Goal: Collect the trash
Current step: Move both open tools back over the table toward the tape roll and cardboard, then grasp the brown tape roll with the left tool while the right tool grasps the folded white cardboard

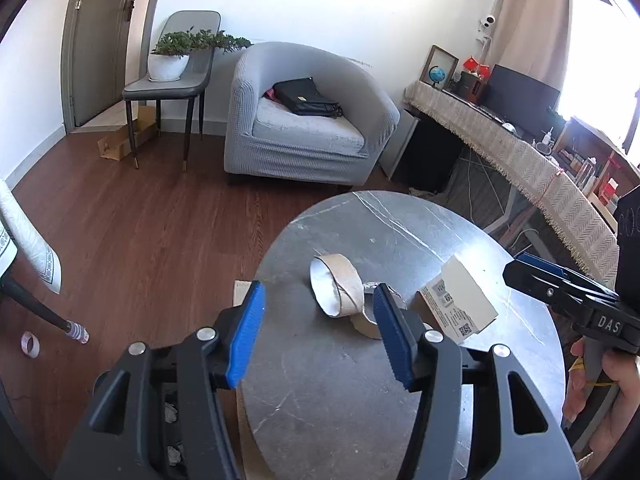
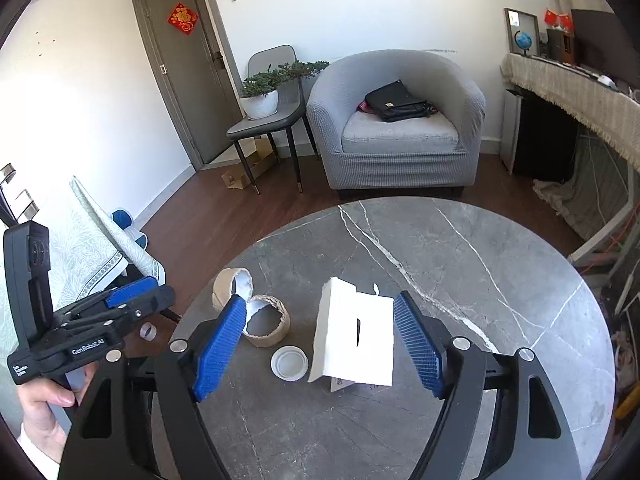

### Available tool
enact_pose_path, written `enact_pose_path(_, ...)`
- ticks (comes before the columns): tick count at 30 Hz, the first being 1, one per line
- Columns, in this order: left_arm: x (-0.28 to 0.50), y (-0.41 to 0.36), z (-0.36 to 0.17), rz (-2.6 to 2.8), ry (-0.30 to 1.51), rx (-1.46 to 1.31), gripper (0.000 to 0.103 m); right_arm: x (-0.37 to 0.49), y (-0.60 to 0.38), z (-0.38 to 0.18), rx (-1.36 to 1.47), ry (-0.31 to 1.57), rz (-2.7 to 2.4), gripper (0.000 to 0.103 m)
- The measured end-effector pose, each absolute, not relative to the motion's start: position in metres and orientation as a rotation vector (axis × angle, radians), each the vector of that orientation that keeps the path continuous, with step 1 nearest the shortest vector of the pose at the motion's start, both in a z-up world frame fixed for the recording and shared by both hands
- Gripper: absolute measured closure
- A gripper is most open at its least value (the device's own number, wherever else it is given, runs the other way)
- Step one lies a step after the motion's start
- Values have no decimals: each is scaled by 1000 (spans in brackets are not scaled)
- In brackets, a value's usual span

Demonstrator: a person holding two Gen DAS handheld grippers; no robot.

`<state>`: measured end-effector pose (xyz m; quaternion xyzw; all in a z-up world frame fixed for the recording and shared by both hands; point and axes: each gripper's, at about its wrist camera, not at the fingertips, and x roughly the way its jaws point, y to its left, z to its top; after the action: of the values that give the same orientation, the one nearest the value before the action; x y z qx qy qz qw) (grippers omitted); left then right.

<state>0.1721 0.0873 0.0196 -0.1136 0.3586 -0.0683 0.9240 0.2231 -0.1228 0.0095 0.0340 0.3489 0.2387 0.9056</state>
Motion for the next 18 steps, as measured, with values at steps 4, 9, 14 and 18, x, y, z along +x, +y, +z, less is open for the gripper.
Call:
enact_pose_path(4, 185, 72, 6, -129, 754, -206, 42, 224, -136, -3, 98, 752, 488, 24)
enact_pose_path(9, 198, 70, -5, -117, 775, -250, 43, 223, -148, -15, 92, 777, 483, 23)
enact_pose_path(14, 209, 68, -8, -129, 783, -351, 51, 223, -158, -24, 100, 799, 481, 23)
enact_pose_path(18, 212, 65, -7, -134, 769, -382, 63, 225, -167, -31, 148, 817, 486, 23)
